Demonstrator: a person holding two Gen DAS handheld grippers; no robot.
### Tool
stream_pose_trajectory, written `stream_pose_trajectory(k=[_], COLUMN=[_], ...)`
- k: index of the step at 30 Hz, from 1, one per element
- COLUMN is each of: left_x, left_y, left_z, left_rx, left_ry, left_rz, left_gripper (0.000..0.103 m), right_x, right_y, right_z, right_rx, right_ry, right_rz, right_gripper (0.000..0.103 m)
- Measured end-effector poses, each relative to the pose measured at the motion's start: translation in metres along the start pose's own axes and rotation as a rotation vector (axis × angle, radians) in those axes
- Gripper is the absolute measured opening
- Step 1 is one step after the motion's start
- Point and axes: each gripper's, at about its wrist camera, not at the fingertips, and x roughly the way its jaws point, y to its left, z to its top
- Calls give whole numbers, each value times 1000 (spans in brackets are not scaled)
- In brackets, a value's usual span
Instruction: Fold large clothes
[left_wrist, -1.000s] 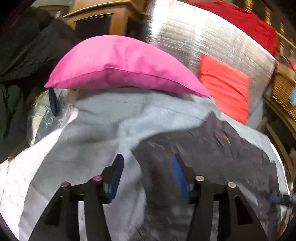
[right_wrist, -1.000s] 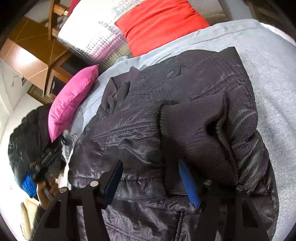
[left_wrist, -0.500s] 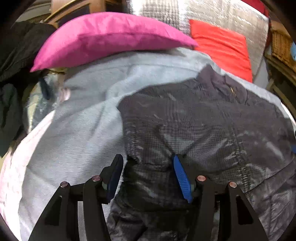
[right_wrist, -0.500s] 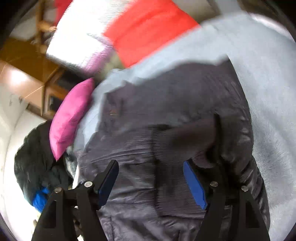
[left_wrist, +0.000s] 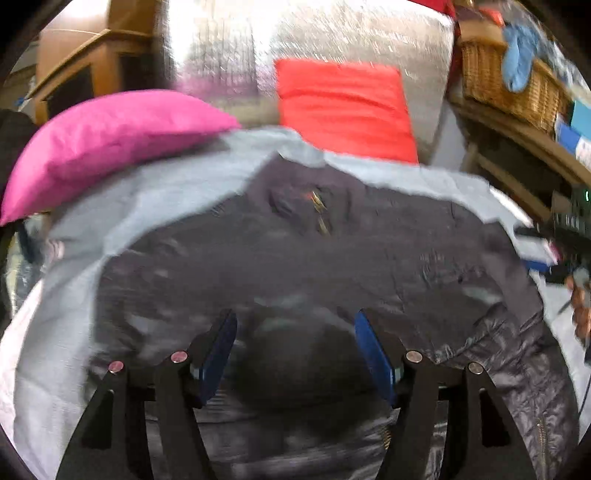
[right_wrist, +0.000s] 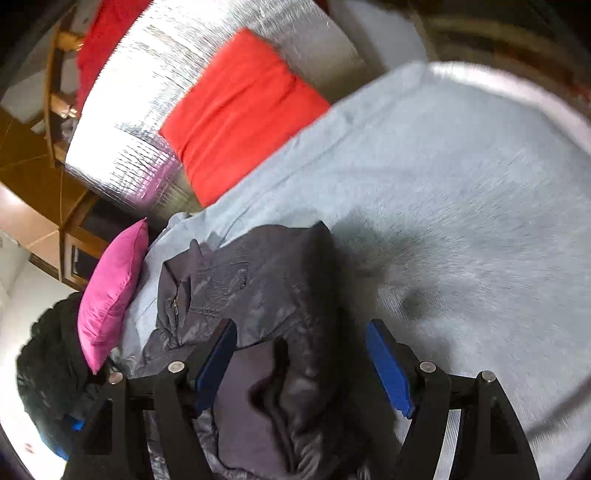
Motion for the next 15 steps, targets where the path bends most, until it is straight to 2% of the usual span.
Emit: stream_pose_trajectory(k=[2,3,4,5,6,8,9,10,11,13,14,15], left_x=[15,23,25,26,28,31,30,30,28,28,28,28], left_y=[-6,-8,-9,-10,-11,-13,-13,-14,-15,-16,-16,-14], left_z=[-5,-9,-11,-12,-13,-15,-17,-18,-20,-20,-20,-18], left_rx=[13,26,36,45,52,59,62,62,63,63,57,55], left_ry=[39,52,48,45,42,37,34,27,23,23,23,22], left_rz=[18,27,31,34,37,40,45,50,54,54,51,50], left_gripper=[68,68,68,68,68,68,68,68,68,68,68,68], right_x=[8,14,21,31,37,32,31,34,37,29,22,12], right_y=[5,10,11,10,12,30,30,25,18,14,14,13], right_z=[6,9,12,13,14,13,12,12,10,6,4,0], right_rx=[-20,-60,-84,-95,-112,-204,-212,-199,-167,-143,-138,-123], right_ry=[11,19,31,70,87,31,14,18,41,31,16,4], right_rz=[3,-17,-43,-84,-107,-140,-154,-164,-157,-140,-120,-84], right_gripper=[74,65,52,22,20,18,18,19,24,37,67,83])
